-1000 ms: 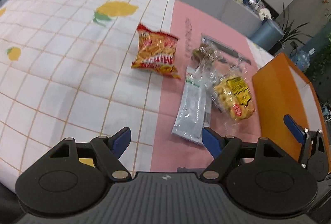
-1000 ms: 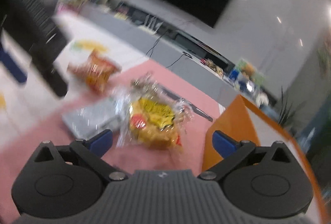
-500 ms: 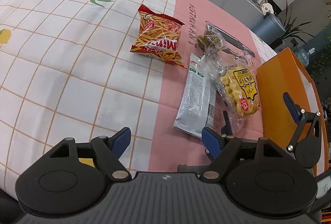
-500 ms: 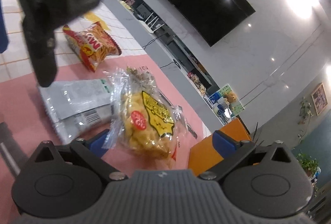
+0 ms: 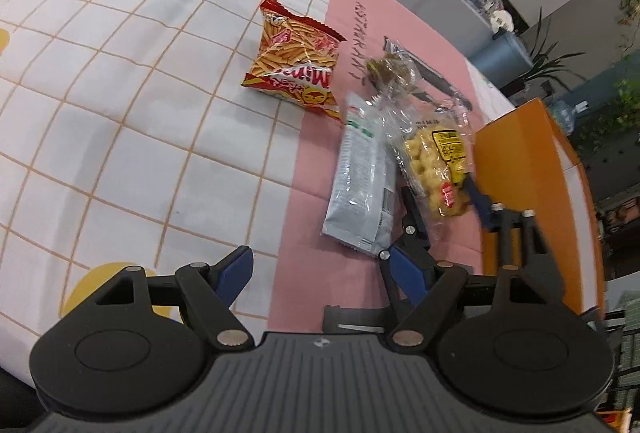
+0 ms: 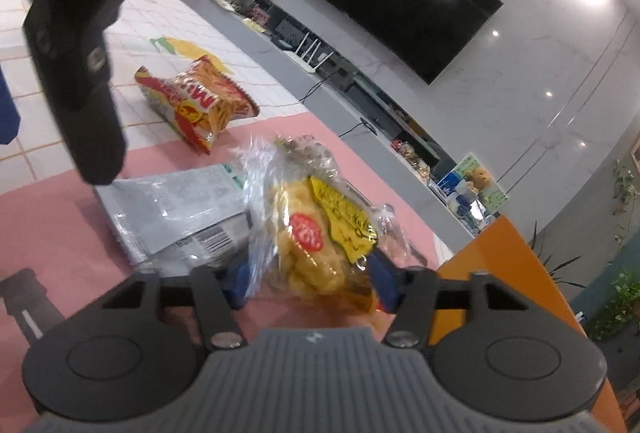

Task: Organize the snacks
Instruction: 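Grasp the yellow puffed snack bag with the right tool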

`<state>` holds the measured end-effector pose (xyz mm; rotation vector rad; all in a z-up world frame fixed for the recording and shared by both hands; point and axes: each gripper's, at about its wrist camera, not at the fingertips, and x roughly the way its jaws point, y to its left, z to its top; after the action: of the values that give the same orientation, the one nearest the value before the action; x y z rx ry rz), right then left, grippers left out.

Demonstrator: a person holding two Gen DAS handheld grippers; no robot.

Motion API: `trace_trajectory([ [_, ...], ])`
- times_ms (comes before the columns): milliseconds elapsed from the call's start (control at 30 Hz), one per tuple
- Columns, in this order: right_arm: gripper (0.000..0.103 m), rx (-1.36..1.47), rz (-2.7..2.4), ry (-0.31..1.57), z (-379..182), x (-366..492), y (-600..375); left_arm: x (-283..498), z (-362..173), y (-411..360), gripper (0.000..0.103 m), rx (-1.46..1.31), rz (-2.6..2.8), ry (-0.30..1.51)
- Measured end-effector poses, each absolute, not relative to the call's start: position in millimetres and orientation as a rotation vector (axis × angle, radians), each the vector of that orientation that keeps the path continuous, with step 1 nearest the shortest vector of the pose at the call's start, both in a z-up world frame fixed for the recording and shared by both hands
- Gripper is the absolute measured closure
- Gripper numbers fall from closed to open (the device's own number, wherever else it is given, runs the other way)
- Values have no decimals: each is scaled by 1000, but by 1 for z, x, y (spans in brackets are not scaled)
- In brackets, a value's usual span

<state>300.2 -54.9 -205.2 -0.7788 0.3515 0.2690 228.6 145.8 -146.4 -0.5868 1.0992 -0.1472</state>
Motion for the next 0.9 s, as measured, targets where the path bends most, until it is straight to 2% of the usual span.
trace_trajectory([
  [133,65,-756,264,369,-204,301,-58,226,-144,147,12,-615,-167,1092],
  [233,67,-629,280,403,-193,305,-66,225,-141,145,12,-609,-165,1088],
  [467,67,-38,376,545,-148,317,-111,224,-136,144,12,-616,-169,1077],
  [633,66,384,449,749,-140,323,-150,224,-135,143,12,-621,-165,1074],
  [767,63,392,432,838,-137,316,-153,222,-135,141,12,-625,-168,1075],
  [900,60,311,341,807,-134,310,-148,221,-138,139,12,-636,-185,1080],
])
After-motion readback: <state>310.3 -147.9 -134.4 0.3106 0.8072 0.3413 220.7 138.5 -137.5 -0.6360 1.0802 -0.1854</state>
